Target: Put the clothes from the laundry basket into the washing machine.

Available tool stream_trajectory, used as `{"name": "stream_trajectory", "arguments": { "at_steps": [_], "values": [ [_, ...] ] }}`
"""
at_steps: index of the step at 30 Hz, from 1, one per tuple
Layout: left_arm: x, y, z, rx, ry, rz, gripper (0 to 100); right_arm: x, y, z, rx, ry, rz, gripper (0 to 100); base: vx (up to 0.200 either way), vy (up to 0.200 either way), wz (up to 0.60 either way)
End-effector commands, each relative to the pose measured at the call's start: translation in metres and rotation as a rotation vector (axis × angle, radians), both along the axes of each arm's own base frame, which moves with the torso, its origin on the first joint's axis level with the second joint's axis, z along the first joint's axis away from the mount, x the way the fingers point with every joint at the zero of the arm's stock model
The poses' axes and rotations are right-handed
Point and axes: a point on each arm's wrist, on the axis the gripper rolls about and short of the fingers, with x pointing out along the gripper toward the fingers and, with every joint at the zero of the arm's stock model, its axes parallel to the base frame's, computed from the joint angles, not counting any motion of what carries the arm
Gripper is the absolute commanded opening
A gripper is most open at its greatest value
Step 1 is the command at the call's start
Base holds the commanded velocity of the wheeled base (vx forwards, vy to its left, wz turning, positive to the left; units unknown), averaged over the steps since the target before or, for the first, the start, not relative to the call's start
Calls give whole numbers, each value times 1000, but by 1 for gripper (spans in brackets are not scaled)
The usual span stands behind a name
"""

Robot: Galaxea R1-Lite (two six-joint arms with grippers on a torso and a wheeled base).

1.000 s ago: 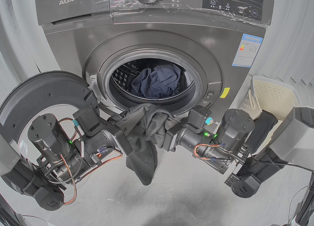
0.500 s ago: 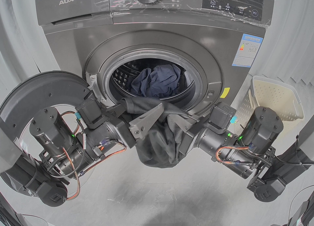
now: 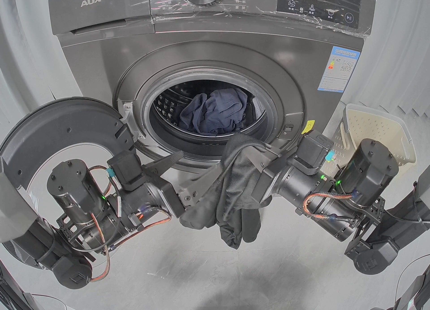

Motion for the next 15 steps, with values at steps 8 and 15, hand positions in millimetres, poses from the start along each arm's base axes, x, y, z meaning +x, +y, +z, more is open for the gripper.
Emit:
{"name": "stream_trajectory", "arguments": {
  "at_steps": [8, 15],
  "values": [
    [9, 4, -42, 114, 119, 32, 100, -1, -6, 14, 32, -34, -10, 0, 0, 0, 0],
    [24, 12, -55, 143, 143, 85, 100, -8, -9, 23, 46, -46, -1, 0, 0, 0, 0]
  ]
}}
